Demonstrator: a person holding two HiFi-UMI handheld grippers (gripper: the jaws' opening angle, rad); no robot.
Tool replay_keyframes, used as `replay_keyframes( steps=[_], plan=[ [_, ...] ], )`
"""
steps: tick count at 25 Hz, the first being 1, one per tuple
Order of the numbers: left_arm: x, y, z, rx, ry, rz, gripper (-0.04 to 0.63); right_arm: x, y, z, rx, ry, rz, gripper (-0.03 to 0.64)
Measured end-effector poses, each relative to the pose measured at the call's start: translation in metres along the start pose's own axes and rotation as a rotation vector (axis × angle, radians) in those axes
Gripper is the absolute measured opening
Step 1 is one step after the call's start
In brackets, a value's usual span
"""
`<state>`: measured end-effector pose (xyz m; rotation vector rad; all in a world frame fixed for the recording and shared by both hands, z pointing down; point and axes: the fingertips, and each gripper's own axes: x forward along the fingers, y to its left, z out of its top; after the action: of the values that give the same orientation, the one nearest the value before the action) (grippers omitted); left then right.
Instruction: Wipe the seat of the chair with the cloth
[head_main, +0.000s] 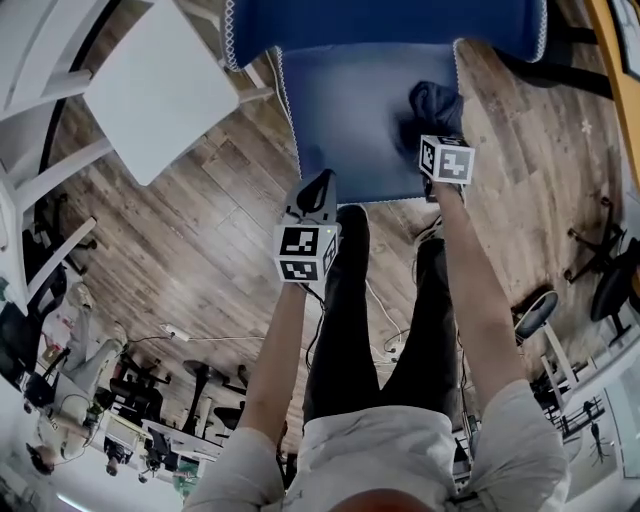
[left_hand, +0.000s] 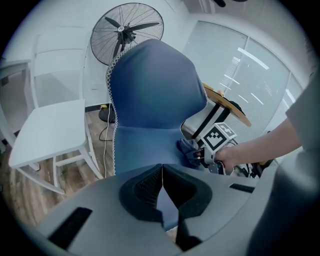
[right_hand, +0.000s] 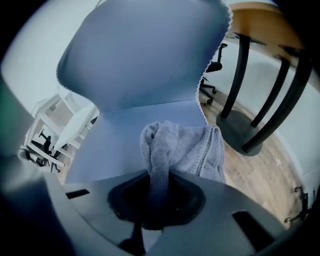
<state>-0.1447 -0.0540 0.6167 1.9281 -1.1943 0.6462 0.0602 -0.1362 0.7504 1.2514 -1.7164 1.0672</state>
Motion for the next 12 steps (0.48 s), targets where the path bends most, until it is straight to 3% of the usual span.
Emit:
replay_keyframes(
  steps=[6, 12],
  plan=[
    [-0.017, 0.041, -0.009, -0.011, 0.028, 0.030, 0.028, 0.010, 0.042, 0.000, -0.002, -0.011, 0.030, 0.049],
    [-0.029, 0.067, -0.018, -0.017, 0.037, 0.037, 0.028, 0.012, 0.058, 0.002, 0.010, -0.041, -0.004, 0.049]
  ],
)
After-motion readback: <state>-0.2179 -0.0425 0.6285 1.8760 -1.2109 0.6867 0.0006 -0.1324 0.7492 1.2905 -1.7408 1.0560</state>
